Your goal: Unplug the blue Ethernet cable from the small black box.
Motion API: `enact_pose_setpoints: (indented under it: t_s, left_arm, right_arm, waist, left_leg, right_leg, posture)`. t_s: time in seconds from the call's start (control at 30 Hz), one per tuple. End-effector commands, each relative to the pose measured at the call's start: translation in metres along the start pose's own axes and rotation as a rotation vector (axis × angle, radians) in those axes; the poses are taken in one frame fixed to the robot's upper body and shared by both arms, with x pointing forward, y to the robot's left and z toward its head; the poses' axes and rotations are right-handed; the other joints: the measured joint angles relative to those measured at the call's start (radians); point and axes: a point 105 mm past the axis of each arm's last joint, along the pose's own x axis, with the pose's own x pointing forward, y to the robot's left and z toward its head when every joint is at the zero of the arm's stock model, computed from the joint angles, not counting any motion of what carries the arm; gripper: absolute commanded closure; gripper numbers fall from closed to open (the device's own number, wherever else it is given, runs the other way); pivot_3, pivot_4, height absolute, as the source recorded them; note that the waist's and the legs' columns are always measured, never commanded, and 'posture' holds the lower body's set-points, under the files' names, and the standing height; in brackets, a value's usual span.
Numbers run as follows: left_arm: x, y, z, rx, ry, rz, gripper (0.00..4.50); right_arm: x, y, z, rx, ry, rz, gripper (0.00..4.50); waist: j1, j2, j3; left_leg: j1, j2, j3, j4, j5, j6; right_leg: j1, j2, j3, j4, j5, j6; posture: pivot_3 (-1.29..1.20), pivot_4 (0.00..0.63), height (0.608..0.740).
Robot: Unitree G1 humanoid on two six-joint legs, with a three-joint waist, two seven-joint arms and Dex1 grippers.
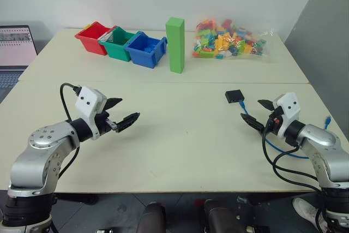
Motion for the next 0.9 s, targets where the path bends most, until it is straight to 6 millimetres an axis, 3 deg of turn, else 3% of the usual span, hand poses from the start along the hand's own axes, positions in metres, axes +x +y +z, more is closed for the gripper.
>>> enact_pose_setpoints:
  t_s: [0.03, 0.57, 0.7, 0.9]
  left_arm:
    - [-0.004, -0.003, 0.011, 0.05, -0.033, -0.01, 0.0]
    - [-0.004, -0.006, 0.003, 0.045, 0.0, -0.02, 0.0]
    - [0.001, -0.024, 0.01, 0.058, -0.019, -0.129, 0.0]
    - [0.016, -0.056, 0.025, 0.113, -0.063, -0.269, 0.0]
  right_arm:
    - [-0.004, -0.007, 0.015, -0.032, -0.039, -0.023, 0.02]
    - [-0.001, -0.012, 0.011, -0.044, -0.027, -0.05, 0.02]
    - [0.011, -0.024, -0.005, -0.025, 0.019, -0.185, 0.02]
    - [0.042, -0.022, -0.022, 0.03, 0.073, -0.257, 0.02]
  waist:
    - [0.0, 0.0, 0.0]
    - [0.0, 0.0, 0.0]
    - [0.0, 0.0, 0.0]
    - [0.0, 0.0, 0.0]
  left_leg:
    - [0.0, 0.0, 0.0, 0.0, 0.0, 0.0]
    - [0.0, 0.0, 0.0, 0.0, 0.0, 0.0]
    - [0.0, 0.0, 0.0, 0.0, 0.0, 0.0]
    - [0.0, 0.0, 0.0, 0.0, 0.0, 0.0]
  right_leg:
    - [0.0, 0.0, 0.0, 0.0, 0.0, 0.0]
    - [0.0, 0.0, 0.0, 0.0, 0.0, 0.0]
    - [0.0, 0.0, 0.0, 0.0, 0.0, 0.0]
    - [0.0, 0.0, 0.0, 0.001, 0.0, -0.001]
  posture:
    - [0.0, 0.15, 0.74]
    - [0.0, 0.15, 0.74]
    - [0.0, 0.15, 0.74]
    - [0.0, 0.15, 0.74]
